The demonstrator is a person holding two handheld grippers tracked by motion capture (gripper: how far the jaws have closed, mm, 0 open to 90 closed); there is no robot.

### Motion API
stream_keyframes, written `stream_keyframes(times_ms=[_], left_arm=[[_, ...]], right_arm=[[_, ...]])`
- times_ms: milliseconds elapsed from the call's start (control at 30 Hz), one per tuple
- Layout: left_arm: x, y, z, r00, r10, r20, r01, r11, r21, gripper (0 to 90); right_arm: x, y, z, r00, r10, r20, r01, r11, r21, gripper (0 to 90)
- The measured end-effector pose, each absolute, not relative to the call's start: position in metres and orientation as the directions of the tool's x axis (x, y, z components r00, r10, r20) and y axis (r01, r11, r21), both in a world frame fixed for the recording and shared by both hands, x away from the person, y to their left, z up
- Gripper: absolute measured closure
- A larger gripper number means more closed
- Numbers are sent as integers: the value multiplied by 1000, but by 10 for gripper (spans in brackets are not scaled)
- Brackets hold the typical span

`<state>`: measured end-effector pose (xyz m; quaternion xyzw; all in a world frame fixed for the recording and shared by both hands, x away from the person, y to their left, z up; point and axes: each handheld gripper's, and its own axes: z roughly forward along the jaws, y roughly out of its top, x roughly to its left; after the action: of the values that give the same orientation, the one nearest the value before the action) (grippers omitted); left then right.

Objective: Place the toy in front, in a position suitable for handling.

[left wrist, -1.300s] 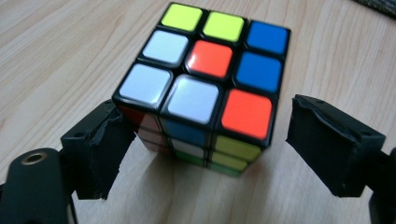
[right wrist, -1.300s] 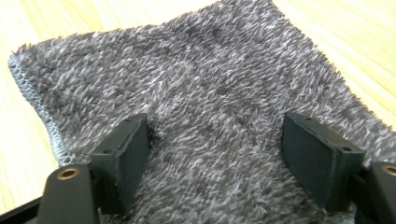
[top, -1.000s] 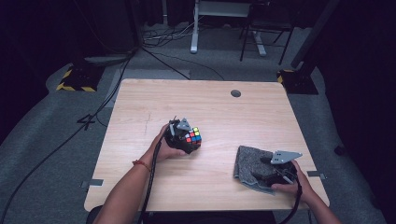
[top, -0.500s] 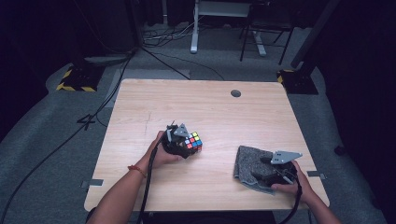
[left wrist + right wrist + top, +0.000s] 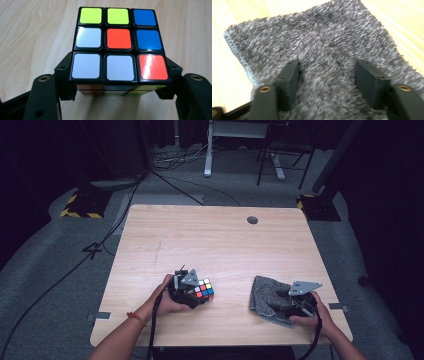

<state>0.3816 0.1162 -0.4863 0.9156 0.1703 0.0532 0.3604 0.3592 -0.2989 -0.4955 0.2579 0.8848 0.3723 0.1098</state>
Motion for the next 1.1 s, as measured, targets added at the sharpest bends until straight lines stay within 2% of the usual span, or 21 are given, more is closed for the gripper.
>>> stream_keyframes(times_ms=[133, 200, 233, 367, 667, 1100], left_arm=[[373, 120, -487, 937, 347, -27, 271, -680, 681, 335], [369, 122, -486, 938, 345, -23, 268, -685, 677, 335], [366, 123, -487, 938, 347, -25, 271, -683, 678, 335], [363, 124, -487, 938, 345, -20, 266, -684, 679, 336], [363, 125, -488, 938, 346, -23, 268, -681, 682, 335], [364, 121, -490, 940, 340, -21, 264, -688, 676, 333]], right_arm=[[359, -294, -494, -847, 532, -10, 366, 596, 715, 563], [359, -293, -494, -847, 531, -13, 364, 599, 714, 581], [359, -290, -493, -850, 526, -20, 358, 606, 711, 641], [360, -284, -491, -852, 521, -38, 349, 622, 701, 704], [372, -273, -487, -857, 511, -64, 331, 642, 691, 774], [383, -260, -464, -863, 501, -62, 289, 591, 753, 791]])
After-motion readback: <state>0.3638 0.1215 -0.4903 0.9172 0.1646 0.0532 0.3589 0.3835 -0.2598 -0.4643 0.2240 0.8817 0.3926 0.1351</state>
